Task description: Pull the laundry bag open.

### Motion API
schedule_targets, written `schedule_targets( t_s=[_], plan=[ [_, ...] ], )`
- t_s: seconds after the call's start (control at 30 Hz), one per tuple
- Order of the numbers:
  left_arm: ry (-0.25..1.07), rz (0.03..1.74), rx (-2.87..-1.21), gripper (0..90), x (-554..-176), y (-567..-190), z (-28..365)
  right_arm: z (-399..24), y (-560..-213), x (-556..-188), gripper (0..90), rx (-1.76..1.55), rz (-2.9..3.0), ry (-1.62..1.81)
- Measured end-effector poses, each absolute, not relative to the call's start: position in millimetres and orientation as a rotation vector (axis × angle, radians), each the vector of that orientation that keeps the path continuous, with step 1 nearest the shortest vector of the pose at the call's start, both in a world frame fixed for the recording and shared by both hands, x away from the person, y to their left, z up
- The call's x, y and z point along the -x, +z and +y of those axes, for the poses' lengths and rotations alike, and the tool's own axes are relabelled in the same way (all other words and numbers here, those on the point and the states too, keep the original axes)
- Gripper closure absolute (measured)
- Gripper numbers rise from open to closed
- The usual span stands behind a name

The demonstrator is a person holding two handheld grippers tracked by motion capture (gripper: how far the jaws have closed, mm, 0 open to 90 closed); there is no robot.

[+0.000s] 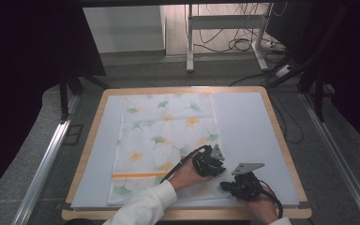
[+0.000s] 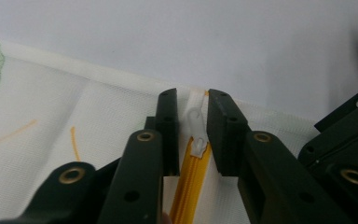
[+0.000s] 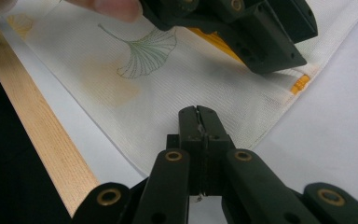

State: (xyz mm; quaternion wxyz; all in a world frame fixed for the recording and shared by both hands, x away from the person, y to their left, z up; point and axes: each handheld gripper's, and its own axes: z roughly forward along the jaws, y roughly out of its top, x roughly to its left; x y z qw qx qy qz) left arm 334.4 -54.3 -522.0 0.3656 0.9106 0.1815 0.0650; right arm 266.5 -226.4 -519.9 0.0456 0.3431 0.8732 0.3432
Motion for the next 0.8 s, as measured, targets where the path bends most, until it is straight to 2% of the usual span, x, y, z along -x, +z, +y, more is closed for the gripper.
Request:
schedule_targets(
  t_s=[0.3,0.4,0.8],
  plan=[
    [0.198,0.452,-2.341,83.9,-329.9,-520.8,-56.4,-226.6,-519.8,-266.8,89.0,-1.046,2.671,1.046],
    [0.233,0.442,-2.352,84.1,-326.7,-521.4,-59.0,-226.6,-519.7,-266.9,89.0,-1.045,2.67,1.047],
    [0.196,0.465,-2.36,84.3,-330.0,-521.4,-59.8,-225.4,-519.6,-266.2,89.0,-1.036,2.659,1.034]
  ],
)
